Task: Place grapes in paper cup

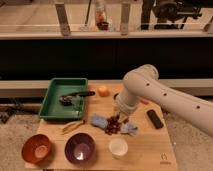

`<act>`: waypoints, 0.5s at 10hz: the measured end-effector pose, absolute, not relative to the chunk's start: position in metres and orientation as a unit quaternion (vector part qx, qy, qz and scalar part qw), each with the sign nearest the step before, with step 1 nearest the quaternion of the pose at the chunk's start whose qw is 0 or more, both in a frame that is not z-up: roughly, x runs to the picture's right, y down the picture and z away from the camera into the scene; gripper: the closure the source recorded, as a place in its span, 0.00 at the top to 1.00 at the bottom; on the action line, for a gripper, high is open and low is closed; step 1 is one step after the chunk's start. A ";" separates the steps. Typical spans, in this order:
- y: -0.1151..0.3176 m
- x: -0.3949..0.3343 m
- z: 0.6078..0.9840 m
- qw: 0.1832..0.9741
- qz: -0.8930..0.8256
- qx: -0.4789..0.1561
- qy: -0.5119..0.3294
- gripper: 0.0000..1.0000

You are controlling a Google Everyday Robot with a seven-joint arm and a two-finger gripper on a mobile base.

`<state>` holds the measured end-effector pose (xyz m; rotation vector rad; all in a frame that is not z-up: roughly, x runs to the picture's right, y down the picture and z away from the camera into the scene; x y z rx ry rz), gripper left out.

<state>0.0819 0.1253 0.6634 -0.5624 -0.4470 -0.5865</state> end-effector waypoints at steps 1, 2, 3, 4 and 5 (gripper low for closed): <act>0.128 0.089 0.661 0.894 -0.282 -0.275 -0.214 0.02; 0.134 0.093 0.658 0.893 -0.284 -0.278 -0.213 0.02; 0.143 0.094 0.658 0.890 -0.289 -0.281 -0.214 0.02; 0.150 0.097 0.657 0.888 -0.292 -0.282 -0.217 0.02; 0.155 0.099 0.655 0.886 -0.295 -0.281 -0.222 0.02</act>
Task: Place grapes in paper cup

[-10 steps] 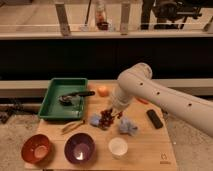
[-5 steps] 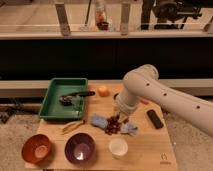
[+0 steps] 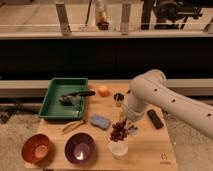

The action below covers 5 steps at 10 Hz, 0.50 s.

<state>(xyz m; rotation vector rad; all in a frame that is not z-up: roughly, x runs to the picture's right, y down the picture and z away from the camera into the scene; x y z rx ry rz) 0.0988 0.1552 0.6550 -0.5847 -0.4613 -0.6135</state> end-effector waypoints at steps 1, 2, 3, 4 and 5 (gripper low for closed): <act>0.161 0.099 0.653 0.883 -0.299 -0.281 -0.228 0.02; 0.164 0.099 0.652 0.881 -0.302 -0.280 -0.232 0.02; 0.167 0.100 0.651 0.880 -0.304 -0.282 -0.234 0.02; 0.171 0.100 0.650 0.877 -0.306 -0.285 -0.236 0.02; 0.174 0.100 0.650 0.875 -0.307 -0.288 -0.239 0.02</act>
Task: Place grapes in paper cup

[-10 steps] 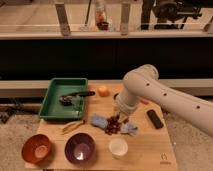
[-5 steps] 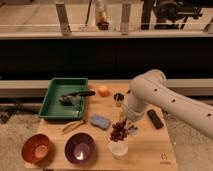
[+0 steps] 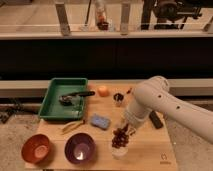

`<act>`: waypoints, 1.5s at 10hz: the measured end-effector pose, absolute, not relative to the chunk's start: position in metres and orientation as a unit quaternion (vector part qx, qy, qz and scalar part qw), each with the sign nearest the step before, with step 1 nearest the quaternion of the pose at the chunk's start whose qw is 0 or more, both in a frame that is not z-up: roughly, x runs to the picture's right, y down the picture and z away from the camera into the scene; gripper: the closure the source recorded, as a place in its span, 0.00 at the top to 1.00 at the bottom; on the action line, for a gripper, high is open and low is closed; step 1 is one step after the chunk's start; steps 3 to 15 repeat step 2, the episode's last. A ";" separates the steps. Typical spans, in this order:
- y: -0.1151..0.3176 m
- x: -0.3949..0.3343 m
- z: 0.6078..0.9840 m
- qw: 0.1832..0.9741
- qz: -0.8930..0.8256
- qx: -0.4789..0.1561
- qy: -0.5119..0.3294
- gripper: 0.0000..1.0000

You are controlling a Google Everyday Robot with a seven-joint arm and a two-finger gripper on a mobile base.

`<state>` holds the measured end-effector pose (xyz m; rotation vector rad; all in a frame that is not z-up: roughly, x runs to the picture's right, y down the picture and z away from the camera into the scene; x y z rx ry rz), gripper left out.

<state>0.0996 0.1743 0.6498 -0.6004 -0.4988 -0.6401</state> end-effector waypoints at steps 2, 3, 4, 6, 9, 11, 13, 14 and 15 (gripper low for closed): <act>0.181 0.099 0.650 0.872 -0.312 -0.291 -0.239 0.02; 0.181 0.099 0.650 0.872 -0.312 -0.291 -0.239 0.02; 0.181 0.099 0.650 0.872 -0.312 -0.291 -0.239 0.02; 0.181 0.099 0.650 0.872 -0.312 -0.291 -0.239 0.02; 0.181 0.099 0.650 0.872 -0.312 -0.291 -0.239 0.02; 0.181 0.099 0.650 0.872 -0.312 -0.291 -0.239 0.02; 0.181 0.099 0.650 0.872 -0.312 -0.291 -0.239 0.02; 0.181 0.099 0.650 0.872 -0.312 -0.291 -0.239 0.02; 0.181 0.099 0.650 0.872 -0.312 -0.291 -0.239 0.02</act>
